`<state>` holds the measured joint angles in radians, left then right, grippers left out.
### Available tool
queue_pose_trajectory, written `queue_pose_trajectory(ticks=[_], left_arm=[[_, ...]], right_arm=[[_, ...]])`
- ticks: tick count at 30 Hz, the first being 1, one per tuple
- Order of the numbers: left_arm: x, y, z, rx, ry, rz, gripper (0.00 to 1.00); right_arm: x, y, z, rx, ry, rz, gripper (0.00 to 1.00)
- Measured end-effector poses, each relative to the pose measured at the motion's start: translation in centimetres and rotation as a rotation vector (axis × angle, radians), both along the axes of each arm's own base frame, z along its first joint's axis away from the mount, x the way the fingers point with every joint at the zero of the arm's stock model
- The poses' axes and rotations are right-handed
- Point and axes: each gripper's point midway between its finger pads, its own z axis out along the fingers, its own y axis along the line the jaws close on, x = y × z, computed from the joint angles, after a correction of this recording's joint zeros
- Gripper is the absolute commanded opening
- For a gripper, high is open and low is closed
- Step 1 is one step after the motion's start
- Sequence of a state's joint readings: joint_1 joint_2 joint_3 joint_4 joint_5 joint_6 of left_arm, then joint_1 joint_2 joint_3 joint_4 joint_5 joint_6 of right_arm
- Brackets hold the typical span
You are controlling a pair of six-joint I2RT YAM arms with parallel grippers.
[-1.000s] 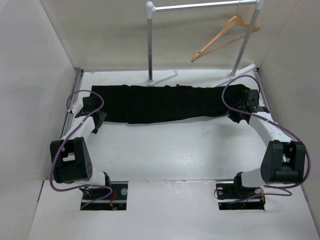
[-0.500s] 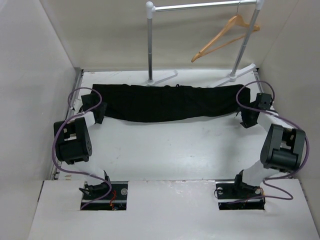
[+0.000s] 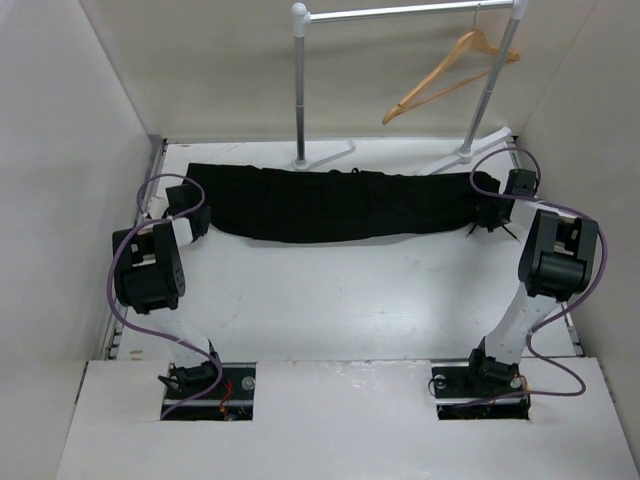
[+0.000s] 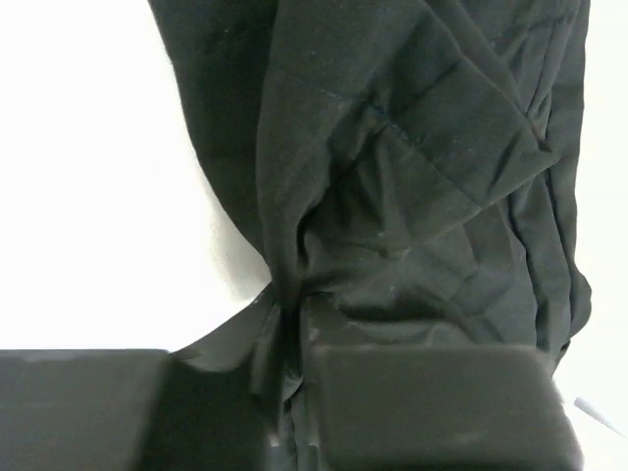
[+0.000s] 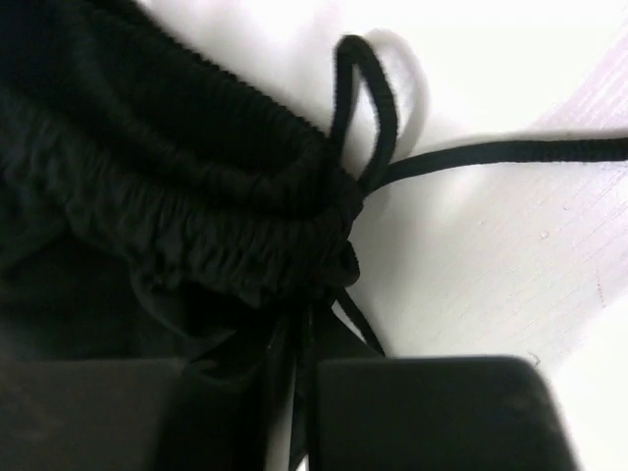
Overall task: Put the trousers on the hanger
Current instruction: Fold the trousers at the center of the board.
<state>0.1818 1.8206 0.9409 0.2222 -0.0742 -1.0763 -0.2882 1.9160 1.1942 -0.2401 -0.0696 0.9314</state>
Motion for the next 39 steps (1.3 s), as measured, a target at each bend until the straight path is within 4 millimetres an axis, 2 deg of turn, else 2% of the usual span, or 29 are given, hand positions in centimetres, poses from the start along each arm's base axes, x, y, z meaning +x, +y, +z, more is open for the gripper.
queue_pose_trajectory(ticks=[4,6,10,13,15,17,22,24,25,26,28,30,31,34,39], left_arm=[[-0.5,0.9,0.0,0.009,0.018,0.024,0.00],[-1.8,2.1,0.8,0.023,0.041,0.054,0.00],[-5.3,4.6,5.1,0.086,0.020,0.125,0.00],[-7.5,5.2,8.5,0.141,-0.014,0.146,0.00],[-8.8,5.4,9.6,0.169,-0.014,0.152,0.00],[-10.5,5.7,9.3,0.182,0.022,0.162,0.00],[-16.7,6.4,5.4,0.200,0.220,0.214,0.01],[-19.1,6.4,4.5,0.219,0.305,0.232,0.06],[-20.3,6.5,4.4,0.232,0.343,0.240,0.11],[-21.3,6.6,4.4,0.246,0.374,0.251,0.19],[-22.8,6.9,4.9,0.279,0.408,0.272,0.33],[-23.8,7.0,5.6,0.304,0.420,0.286,0.39],[-24.2,6.9,6.0,0.314,0.422,0.288,0.42],[-24.2,6.2,8.2,0.348,0.386,0.267,0.46],[-21.4,3.3,14.0,0.405,0.183,0.167,0.49]], right_arm=[[-0.3,-0.1,0.6,-0.007,-0.006,-0.011,0.03],[-1.1,0.0,1.4,-0.016,-0.010,-0.017,0.03],[-3.1,0.6,3.9,-0.029,-0.043,-0.020,0.02],[-4.2,1.1,5.6,-0.038,-0.076,-0.022,0.02],[-5.3,1.4,5.8,-0.041,-0.082,-0.025,0.01],[-6.8,1.7,5.2,-0.034,-0.067,-0.035,0.00],[-12.6,3.2,0.8,0.004,0.049,-0.064,0.01],[-14.8,3.6,0.1,0.010,0.075,-0.077,0.03],[-15.8,3.8,0.0,0.011,0.080,-0.084,0.07],[-16.6,3.8,0.2,0.007,0.077,-0.092,0.15],[-17.5,3.9,1.0,0.001,0.053,-0.105,0.44],[-17.8,3.9,2.4,-0.019,0.013,-0.106,0.64],[-17.7,3.8,3.2,-0.031,-0.012,-0.103,0.70],[-17.9,3.6,5.4,-0.069,-0.063,-0.086,0.80],[-17.9,2.9,8.8,-0.137,-0.140,-0.079,0.88]])
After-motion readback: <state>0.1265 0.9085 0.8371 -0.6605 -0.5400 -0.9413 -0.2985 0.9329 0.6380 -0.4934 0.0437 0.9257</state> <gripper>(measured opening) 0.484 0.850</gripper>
